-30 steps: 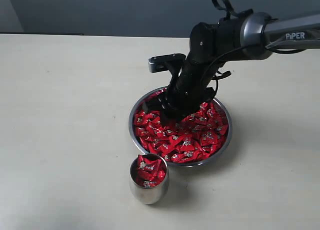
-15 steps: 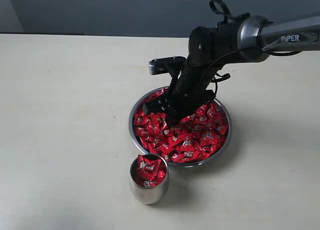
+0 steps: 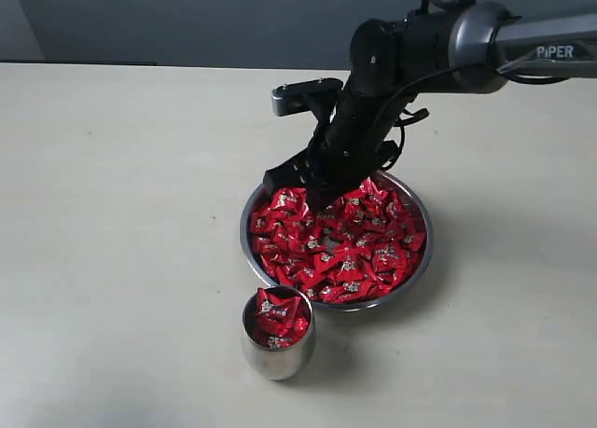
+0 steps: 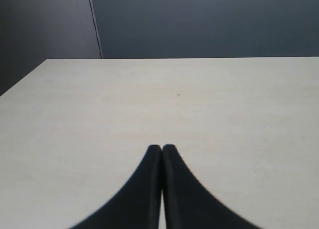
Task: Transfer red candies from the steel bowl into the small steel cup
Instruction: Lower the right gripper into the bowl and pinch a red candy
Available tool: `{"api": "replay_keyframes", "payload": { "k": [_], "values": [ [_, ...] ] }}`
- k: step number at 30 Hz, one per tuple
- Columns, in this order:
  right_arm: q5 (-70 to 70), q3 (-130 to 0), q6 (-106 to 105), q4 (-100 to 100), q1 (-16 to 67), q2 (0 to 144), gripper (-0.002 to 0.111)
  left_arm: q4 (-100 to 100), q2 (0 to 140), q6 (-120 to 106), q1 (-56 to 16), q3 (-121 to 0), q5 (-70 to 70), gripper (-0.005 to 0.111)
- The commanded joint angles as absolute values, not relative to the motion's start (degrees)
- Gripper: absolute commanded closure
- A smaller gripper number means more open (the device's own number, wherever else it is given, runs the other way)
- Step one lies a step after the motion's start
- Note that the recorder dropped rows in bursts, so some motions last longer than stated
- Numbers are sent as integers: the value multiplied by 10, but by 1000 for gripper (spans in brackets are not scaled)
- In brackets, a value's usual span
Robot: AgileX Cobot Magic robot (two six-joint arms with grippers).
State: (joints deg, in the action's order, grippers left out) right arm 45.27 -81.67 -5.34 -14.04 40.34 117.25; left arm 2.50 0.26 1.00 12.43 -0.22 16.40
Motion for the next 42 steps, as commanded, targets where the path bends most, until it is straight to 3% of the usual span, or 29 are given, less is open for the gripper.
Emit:
{"api": "replay_keyframes", "payload": {
  "k": [1, 33, 42],
  "values": [
    [473, -836, -55, -133, 400, 1166, 108, 26, 0, 11, 125, 0, 163, 106],
    [495, -836, -298, -82, 400, 1191, 108, 26, 0, 11, 125, 0, 163, 106],
    [488, -836, -298, -99, 400, 1191, 81, 26, 0, 11, 125, 0, 163, 106]
  ]
}}
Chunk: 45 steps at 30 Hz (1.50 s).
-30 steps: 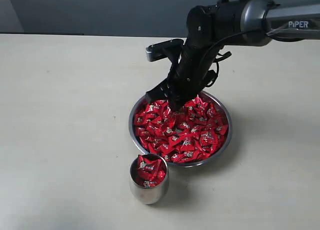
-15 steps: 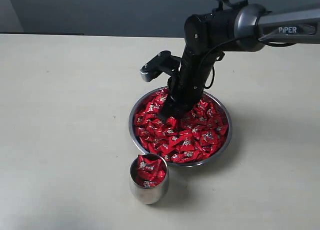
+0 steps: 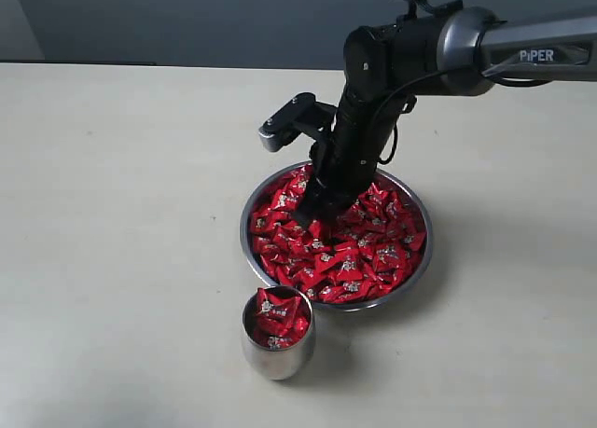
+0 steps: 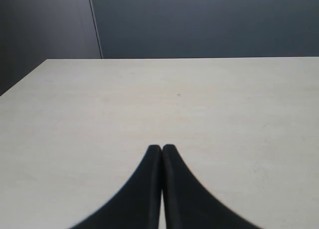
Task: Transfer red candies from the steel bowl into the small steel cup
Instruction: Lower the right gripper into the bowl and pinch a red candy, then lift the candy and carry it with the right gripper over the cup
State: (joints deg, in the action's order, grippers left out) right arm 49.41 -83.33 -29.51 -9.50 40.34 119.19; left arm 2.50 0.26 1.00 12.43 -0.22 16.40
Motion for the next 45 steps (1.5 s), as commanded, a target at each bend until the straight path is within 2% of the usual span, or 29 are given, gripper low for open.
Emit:
{"api": "replay_keyframes", "payload": {
  "k": [1, 13, 15, 17, 18, 28, 33, 45],
  "values": [
    [487, -836, -298, -102, 400, 1191, 81, 26, 0, 11, 125, 0, 163, 106],
    [483, -836, -298, -144, 400, 1191, 83, 26, 0, 11, 125, 0, 163, 106],
    [483, -836, -298, -144, 400, 1191, 92, 26, 0, 11, 125, 0, 163, 106],
    [482, -836, -298, -144, 400, 1191, 107, 26, 0, 11, 125, 0, 163, 106],
    [482, -836, -298, -144, 400, 1191, 109, 26, 0, 11, 125, 0, 163, 106],
    [491, -837, -295, -141, 400, 1148, 109, 26, 0, 11, 125, 0, 163, 106],
    [511, -837, -178, -28, 400, 1098, 109, 26, 0, 11, 125, 0, 163, 106],
    [583, -837, -215, -136, 401, 1025, 109, 26, 0, 11, 125, 0, 163, 106]
  ]
}}
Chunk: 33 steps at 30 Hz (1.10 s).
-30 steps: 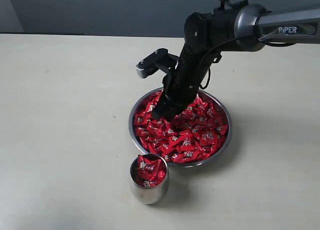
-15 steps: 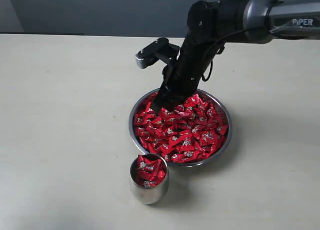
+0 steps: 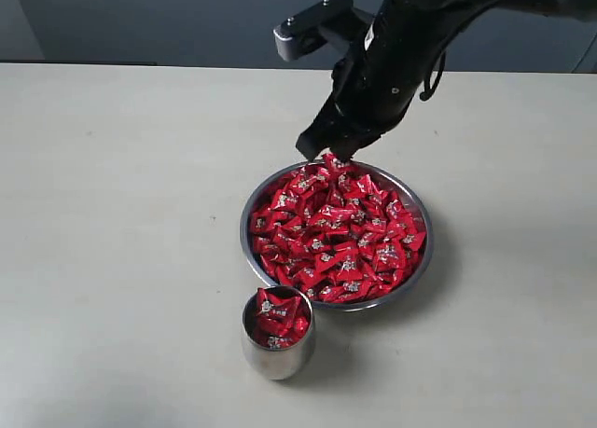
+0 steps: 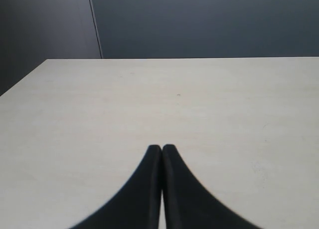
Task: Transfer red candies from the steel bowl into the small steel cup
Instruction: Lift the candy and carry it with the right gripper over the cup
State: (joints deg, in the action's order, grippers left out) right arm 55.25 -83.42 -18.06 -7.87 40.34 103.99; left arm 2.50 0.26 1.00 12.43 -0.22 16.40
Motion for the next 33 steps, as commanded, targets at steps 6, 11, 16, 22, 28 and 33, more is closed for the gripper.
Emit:
{"api": "replay_keyframes", "payload": {
  "k": [6, 11, 16, 22, 28, 33],
  "values": [
    [614, -836, -240, -170, 412, 1022, 109, 26, 0, 11, 125, 0, 163, 106],
    [629, -835, -240, -169, 454, 1022, 109, 26, 0, 11, 125, 0, 163, 106],
    [627, -817, -240, -153, 492, 1018, 109, 26, 0, 11, 125, 0, 163, 106],
    [621, -770, -236, -157, 514, 1008, 109, 26, 0, 11, 125, 0, 163, 106],
    [622, -739, -236, -177, 521, 973, 109, 26, 0, 11, 125, 0, 163, 106],
    [623, -739, -237, -214, 523, 971, 109, 26, 0, 11, 125, 0, 163, 106]
  ]
}}
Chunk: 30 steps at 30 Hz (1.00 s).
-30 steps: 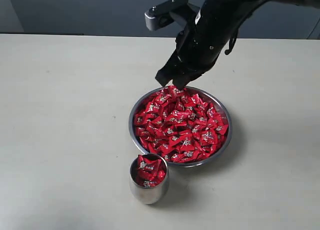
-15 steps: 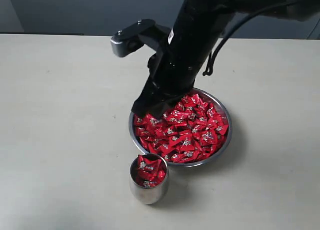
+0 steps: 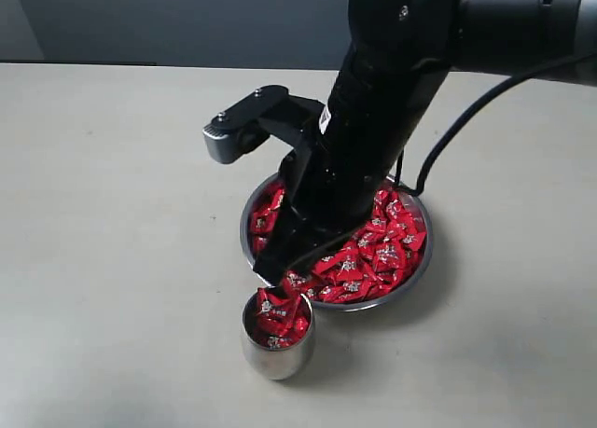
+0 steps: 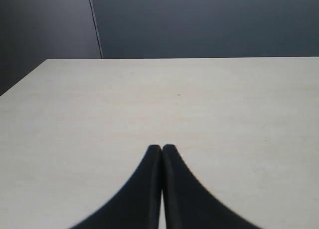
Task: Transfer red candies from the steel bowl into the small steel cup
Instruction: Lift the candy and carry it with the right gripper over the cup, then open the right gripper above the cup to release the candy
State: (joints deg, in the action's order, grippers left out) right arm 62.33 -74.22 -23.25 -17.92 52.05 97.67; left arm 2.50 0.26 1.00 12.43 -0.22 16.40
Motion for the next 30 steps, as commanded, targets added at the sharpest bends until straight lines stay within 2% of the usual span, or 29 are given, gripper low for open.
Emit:
{"api": "replay_keyframes", "payload": {
  "k": [1, 8, 30],
  "values": [
    [622, -739, -240, -216, 526, 974, 109, 26, 0, 11, 125, 0, 163, 106],
    [598, -739, -239, -194, 551, 998, 109, 26, 0, 11, 125, 0, 163, 106],
    [595, -739, -239, -181, 551, 1031, 109, 26, 0, 11, 125, 0, 163, 106]
  ]
}}
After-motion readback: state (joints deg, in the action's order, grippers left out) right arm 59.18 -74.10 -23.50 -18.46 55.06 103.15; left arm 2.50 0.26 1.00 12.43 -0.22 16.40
